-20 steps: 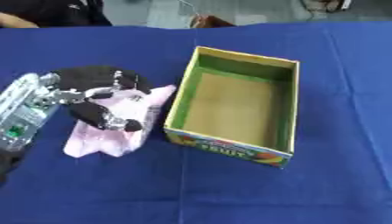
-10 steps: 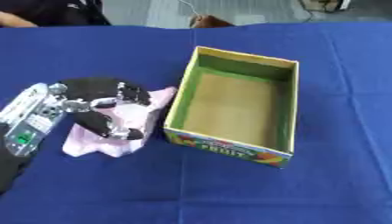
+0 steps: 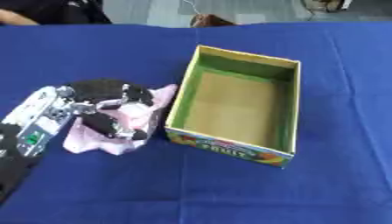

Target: Pick up objects on the table and place them in the box.

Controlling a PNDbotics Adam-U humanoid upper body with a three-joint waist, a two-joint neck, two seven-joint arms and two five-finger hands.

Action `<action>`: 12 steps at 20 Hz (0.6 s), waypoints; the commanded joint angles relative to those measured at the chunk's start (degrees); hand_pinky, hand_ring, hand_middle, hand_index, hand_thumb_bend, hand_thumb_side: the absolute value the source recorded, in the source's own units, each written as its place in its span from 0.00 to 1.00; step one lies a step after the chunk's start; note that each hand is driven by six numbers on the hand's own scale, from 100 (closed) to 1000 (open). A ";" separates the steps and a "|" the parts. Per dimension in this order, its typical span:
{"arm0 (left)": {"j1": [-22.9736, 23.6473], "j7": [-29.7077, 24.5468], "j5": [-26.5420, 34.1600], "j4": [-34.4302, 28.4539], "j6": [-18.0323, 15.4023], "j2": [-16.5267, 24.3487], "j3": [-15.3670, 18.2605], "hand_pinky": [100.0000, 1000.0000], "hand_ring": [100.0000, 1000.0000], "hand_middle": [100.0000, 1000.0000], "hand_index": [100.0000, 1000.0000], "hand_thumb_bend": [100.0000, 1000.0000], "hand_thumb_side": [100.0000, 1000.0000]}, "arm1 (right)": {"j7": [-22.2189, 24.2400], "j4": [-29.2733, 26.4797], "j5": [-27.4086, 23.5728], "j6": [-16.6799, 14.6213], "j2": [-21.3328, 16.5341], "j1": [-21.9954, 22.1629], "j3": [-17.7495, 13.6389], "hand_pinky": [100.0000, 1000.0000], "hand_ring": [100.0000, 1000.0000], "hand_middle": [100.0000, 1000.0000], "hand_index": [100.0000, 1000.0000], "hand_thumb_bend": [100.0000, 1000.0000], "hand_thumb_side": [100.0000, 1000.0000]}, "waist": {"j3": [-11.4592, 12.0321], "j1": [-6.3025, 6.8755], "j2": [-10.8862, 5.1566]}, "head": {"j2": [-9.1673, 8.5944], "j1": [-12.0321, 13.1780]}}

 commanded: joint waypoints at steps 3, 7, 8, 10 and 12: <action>-1.04 1.64 -3.35 1.64 -0.88 0.32 0.22 0.76 0.79 0.76 0.80 0.47 0.82 | 0.10 -1.32 -0.10 -0.05 -0.54 -0.86 -0.19 0.71 0.67 0.77 0.92 0.00 0.73 | -0.04 -0.27 -0.48 | -0.07 0.54; -1.30 2.02 -5.91 2.75 -1.53 0.27 0.12 0.66 0.62 0.64 0.73 0.38 0.63 | 0.13 -1.43 -0.03 -0.04 -0.49 -0.81 -0.17 0.71 0.68 0.77 0.92 0.00 0.72 | 0.02 -0.37 -0.50 | -0.07 0.57; -1.31 2.12 -6.36 2.98 -1.56 0.24 0.14 0.65 0.57 0.61 0.71 0.36 0.59 | 0.11 -1.45 -0.03 -0.04 -0.50 -0.79 -0.18 0.71 0.68 0.77 0.92 0.00 0.72 | 0.03 -0.39 -0.50 | -0.07 0.58; -1.24 2.49 -6.94 3.40 -1.39 0.20 0.22 0.59 0.48 0.55 0.65 0.28 0.48 | 0.10 -1.47 -0.02 -0.02 -0.51 -0.75 -0.19 0.71 0.68 0.77 0.92 0.00 0.72 | 0.06 -0.42 -0.52 | -0.07 0.61; -1.15 3.16 -7.33 3.66 -0.83 0.19 0.33 0.34 0.23 0.40 0.50 0.11 0.13 | 0.08 -1.47 -0.01 0.00 -0.50 -0.71 -0.21 0.71 0.67 0.77 0.92 0.00 0.72 | 0.10 -0.43 -0.54 | -0.07 0.61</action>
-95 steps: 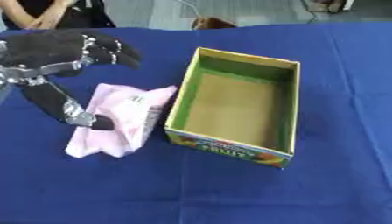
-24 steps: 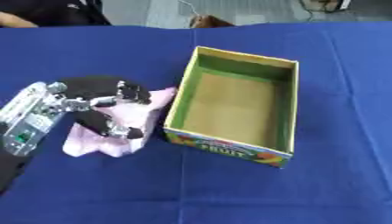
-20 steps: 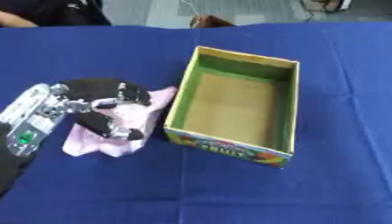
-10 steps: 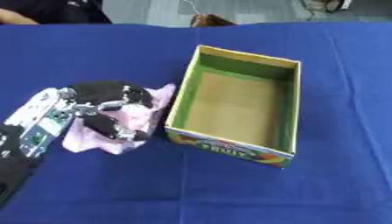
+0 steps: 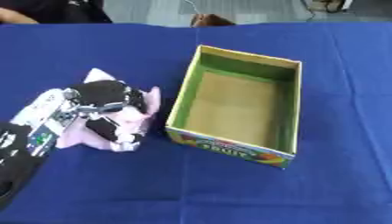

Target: Pick up objects on the table and place them in the box.

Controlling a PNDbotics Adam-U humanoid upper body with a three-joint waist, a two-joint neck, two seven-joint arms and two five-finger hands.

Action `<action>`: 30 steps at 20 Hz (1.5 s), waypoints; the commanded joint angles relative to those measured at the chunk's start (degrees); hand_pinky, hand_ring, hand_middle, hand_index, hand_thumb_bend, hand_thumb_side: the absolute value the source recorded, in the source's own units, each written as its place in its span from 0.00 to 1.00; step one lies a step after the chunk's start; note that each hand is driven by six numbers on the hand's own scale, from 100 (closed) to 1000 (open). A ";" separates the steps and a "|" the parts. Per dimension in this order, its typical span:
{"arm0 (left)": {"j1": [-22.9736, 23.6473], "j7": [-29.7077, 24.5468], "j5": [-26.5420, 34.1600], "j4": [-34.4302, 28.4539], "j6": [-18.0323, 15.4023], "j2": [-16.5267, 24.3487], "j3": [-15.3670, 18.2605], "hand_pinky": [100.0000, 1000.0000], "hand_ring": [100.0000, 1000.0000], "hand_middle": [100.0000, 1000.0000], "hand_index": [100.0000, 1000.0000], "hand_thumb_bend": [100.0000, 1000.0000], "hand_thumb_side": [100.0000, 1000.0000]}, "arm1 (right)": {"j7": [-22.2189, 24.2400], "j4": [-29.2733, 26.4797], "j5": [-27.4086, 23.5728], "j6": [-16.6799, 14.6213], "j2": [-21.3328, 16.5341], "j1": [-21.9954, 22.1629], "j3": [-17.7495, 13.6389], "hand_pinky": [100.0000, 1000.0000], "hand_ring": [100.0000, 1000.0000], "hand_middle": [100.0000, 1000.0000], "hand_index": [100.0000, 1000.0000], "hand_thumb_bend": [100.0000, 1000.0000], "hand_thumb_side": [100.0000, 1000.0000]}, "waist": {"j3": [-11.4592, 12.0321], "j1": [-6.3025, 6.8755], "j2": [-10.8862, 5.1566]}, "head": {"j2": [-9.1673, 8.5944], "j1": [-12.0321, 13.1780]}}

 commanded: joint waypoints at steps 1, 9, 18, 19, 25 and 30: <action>-0.18 1.24 -1.02 0.29 0.86 0.88 0.39 0.20 0.11 0.33 0.43 0.05 0.10 | 0.00 -1.42 -0.01 0.03 -0.94 -0.69 -0.46 0.71 0.67 0.77 0.92 0.00 0.72 | 0.09 -0.23 -0.58 | -0.07 0.44; -0.18 10.58 1.24 0.14 1.31 0.79 0.48 0.00 0.00 0.00 0.00 0.18 0.13 | -0.01 -1.42 -0.02 0.03 -0.86 -0.65 -0.46 0.71 0.67 0.77 0.92 0.00 0.73 | 0.17 -0.35 -0.56 | -0.07 0.47; 0.16 24.35 6.18 2.09 0.58 0.54 1.01 0.00 0.00 0.00 0.00 0.00 0.15 | -0.13 -1.41 -0.04 0.09 -0.85 -0.63 -0.55 0.71 0.67 0.77 0.92 0.00 0.73 | 0.25 -0.42 -0.56 | -0.07 0.47; 0.15 24.59 6.63 2.24 0.74 0.58 1.02 0.00 0.00 0.00 0.00 0.00 0.14 | -0.14 -1.41 -0.04 0.09 -0.86 -0.64 -0.55 0.71 0.67 0.77 0.92 0.00 0.73 | 0.26 -0.42 -0.56 | -0.07 0.47; -0.09 23.73 7.78 1.90 1.39 0.78 1.17 0.00 0.00 0.00 0.00 0.00 0.12 | -0.20 -1.45 -0.04 0.12 -0.93 -0.69 -0.57 0.71 0.68 0.77 0.92 0.00 0.73 | 0.30 -0.42 -0.62 | -0.07 0.50; -0.13 23.48 8.01 1.67 1.69 0.88 1.31 0.00 0.00 0.00 0.00 0.00 0.12 | -0.23 -1.45 -0.06 0.13 -0.92 -0.66 -0.58 0.71 0.67 0.77 0.92 0.00 0.73 | 0.29 -0.39 -0.63 | -0.07 0.53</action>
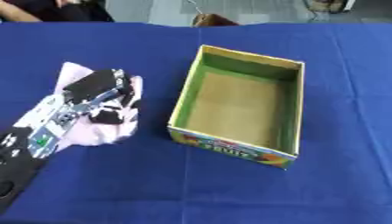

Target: Pick up objects on the table and place them in the box.

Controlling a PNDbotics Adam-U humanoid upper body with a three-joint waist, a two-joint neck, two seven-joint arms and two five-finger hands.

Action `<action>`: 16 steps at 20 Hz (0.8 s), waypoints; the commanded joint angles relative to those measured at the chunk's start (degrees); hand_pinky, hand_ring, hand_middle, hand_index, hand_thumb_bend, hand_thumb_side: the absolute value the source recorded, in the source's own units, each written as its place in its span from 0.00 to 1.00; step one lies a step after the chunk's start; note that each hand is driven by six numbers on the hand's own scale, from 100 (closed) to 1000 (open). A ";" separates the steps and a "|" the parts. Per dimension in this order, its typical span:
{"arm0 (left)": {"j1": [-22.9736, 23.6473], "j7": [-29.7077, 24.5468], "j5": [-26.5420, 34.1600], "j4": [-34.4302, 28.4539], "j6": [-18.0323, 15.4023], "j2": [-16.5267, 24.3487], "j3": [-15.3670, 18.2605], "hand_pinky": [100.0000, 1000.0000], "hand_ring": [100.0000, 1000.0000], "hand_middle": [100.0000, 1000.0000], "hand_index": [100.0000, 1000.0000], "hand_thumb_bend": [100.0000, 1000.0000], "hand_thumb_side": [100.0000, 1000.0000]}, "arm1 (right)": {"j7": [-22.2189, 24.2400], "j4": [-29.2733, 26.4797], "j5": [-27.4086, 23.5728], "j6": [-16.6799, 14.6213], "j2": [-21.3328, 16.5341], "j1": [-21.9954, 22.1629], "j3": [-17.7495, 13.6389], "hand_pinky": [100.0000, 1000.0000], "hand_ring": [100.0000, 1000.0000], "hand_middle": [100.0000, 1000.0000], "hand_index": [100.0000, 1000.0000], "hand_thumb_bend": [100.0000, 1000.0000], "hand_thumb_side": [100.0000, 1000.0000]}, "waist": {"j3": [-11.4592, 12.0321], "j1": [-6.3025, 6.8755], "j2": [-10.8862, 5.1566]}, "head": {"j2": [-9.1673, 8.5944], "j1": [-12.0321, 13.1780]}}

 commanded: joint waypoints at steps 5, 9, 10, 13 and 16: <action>-0.76 -0.41 0.22 -1.05 0.36 0.98 0.81 0.00 0.00 0.00 0.00 0.00 0.12 | -0.11 -1.43 -0.05 0.01 -0.95 -0.62 -0.61 0.71 0.67 0.77 0.92 0.00 0.73 | 0.01 -0.21 -0.67 | -0.07 0.28; -1.18 -1.13 1.98 -0.76 0.48 1.43 0.51 0.00 0.00 0.00 0.00 0.00 0.14 | -0.10 -1.38 -0.04 0.02 -0.96 -0.52 -0.58 0.71 0.67 0.77 0.92 0.00 0.73 | 0.01 -0.14 -0.68 | -0.07 0.25; -1.57 -1.46 2.97 -1.01 0.49 1.92 0.38 0.00 0.00 0.00 0.00 0.00 0.14 | -0.08 -1.37 -0.02 0.02 -1.02 -0.50 -0.56 0.71 0.67 0.77 0.92 0.00 0.73 | 0.02 -0.11 -0.71 | -0.07 0.24; -3.15 -2.63 7.19 -3.42 1.16 4.07 0.47 0.00 0.00 0.00 0.00 0.00 0.13 | -0.12 -1.32 0.03 0.05 -1.18 -0.43 -0.61 0.71 0.67 0.77 0.92 0.00 0.73 | 0.09 0.03 -0.80 | -0.07 0.23; -5.18 -3.34 11.73 -7.55 2.79 6.36 1.45 0.00 0.00 0.00 0.00 0.00 0.10 | -0.14 -1.28 0.08 0.07 -1.28 -0.34 -0.63 0.71 0.67 0.77 0.92 0.00 0.73 | 0.25 0.20 -0.92 | -0.07 0.09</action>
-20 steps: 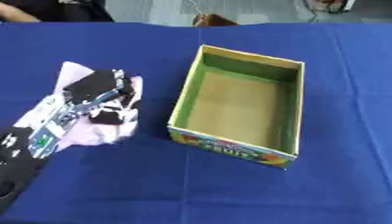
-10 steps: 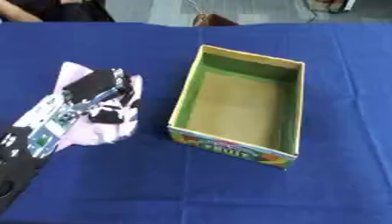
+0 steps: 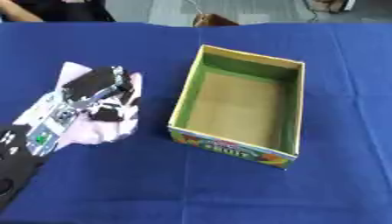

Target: Pick up objects on the table and place them in the box.

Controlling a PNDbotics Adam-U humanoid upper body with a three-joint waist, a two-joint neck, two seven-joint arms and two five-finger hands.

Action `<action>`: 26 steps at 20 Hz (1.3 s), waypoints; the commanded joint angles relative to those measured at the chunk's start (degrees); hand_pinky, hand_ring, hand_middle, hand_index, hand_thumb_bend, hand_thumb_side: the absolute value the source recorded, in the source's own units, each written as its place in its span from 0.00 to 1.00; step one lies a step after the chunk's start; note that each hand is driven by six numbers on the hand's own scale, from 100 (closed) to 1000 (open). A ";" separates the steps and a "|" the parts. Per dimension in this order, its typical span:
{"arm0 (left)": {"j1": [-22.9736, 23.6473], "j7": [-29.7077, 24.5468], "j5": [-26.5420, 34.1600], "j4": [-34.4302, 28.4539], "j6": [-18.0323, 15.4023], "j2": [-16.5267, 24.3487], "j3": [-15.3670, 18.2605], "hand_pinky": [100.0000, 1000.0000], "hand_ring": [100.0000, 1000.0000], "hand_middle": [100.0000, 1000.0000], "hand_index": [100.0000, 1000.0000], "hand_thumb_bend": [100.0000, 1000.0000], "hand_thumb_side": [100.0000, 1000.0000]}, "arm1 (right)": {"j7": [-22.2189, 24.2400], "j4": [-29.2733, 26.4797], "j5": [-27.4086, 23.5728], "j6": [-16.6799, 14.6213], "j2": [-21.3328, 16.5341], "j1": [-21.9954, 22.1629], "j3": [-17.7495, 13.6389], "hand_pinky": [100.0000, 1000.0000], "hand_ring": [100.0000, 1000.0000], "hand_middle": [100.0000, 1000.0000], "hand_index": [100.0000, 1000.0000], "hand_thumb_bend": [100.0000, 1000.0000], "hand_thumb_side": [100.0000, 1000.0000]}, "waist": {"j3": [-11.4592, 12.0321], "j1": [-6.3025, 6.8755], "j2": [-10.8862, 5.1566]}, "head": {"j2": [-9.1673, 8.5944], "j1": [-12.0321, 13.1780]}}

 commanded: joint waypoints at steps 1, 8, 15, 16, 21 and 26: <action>-2.45 -0.87 4.90 -5.16 1.67 3.86 1.55 0.00 0.00 0.00 0.00 0.00 0.10 | -0.13 -1.27 0.10 0.07 -1.30 -0.36 -0.63 0.71 0.67 0.77 0.92 0.00 0.73 | 0.19 0.08 -0.93 | -0.07 0.06; -4.54 -3.71 9.72 -10.87 3.92 5.97 2.03 0.00 0.00 0.00 0.00 0.00 0.08 | -0.13 -1.26 0.13 0.08 -1.38 -0.34 -0.63 0.71 0.67 0.77 0.92 0.00 0.73 | 0.15 0.33 -1.07 | -0.07 -0.09; -5.31 -4.78 10.16 -11.60 4.08 6.01 1.72 0.00 0.00 0.00 0.00 0.01 0.07 | -0.15 -1.27 0.14 0.09 -1.37 -0.40 -0.65 0.71 0.67 0.77 0.92 0.00 0.73 | 0.11 0.35 -1.01 | -0.07 -0.10; -5.41 -4.85 10.19 -11.65 4.05 6.04 1.69 0.00 0.00 0.00 0.00 0.01 0.07 | -0.14 -1.26 0.14 0.09 -1.36 -0.39 -0.65 0.71 0.67 0.77 0.92 0.00 0.73 | 0.11 0.35 -1.01 | -0.07 -0.09; -5.97 -5.18 10.58 -11.87 3.96 6.28 1.53 0.00 0.00 0.00 0.00 0.01 0.07 | -0.13 -1.25 0.15 0.10 -1.33 -0.39 -0.66 0.71 0.67 0.77 0.92 0.00 0.73 | 0.14 0.38 -1.06 | -0.07 -0.10; -7.80 -6.01 11.99 -12.41 3.81 6.43 0.91 0.00 0.00 0.00 0.00 0.02 0.06 | -0.13 -1.21 0.18 0.10 -1.37 -0.34 -0.69 0.71 0.67 0.77 0.92 0.00 0.73 | 0.19 0.45 -1.17 | -0.07 -0.01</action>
